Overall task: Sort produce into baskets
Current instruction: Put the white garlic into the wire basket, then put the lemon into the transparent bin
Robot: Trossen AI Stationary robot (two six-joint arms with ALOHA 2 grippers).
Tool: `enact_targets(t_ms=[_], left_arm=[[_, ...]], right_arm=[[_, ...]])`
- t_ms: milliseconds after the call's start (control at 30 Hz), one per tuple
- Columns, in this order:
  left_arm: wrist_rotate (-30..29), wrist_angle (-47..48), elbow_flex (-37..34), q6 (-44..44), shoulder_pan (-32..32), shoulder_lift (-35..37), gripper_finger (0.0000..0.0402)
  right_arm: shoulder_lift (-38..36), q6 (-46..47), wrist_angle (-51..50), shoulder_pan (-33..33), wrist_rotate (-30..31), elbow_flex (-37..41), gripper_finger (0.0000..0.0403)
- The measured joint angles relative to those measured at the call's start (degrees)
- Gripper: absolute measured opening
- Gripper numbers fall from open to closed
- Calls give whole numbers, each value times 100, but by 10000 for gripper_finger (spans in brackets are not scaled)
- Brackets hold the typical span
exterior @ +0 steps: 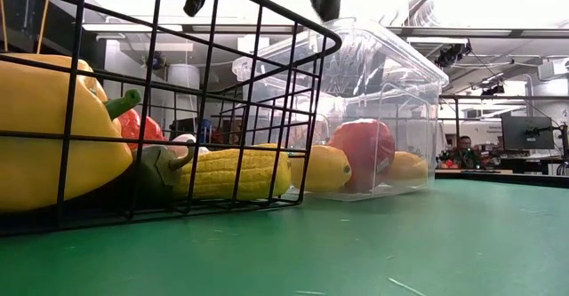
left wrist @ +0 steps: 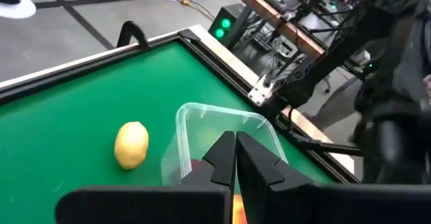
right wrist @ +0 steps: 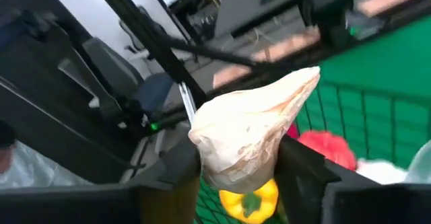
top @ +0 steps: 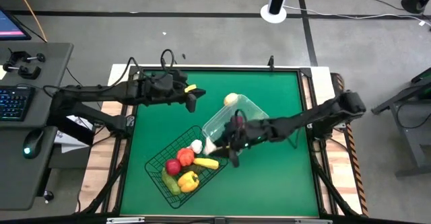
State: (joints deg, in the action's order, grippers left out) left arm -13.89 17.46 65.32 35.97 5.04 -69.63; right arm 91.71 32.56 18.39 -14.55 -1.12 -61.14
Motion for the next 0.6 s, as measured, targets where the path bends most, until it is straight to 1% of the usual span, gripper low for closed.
enact_targets(t_ms=[133,233,333,433,533,600], left_arm=[[-2,-80,0,15,2,18,0],[0,-68,0,46,2,103,0],[-2,-60,0,48,2,180,0],[-2,-15,0,-41,-17,185,0],[-21,-16,0,-285,43,163,0],[12,-22,0,-388,205,129,0]], right_arm=[[501,42,-132,-94,0,-321,213],[754,-384,-504,-94,0,-738,269],[826,-893,-1067,-42,-5,-1168,307],[786,-1189,-1787,105,-12,-1643,324],[667,-1467,-2791,343,-4,-2134,326],[510,-1680,-3432,533,138,-2364,327]])
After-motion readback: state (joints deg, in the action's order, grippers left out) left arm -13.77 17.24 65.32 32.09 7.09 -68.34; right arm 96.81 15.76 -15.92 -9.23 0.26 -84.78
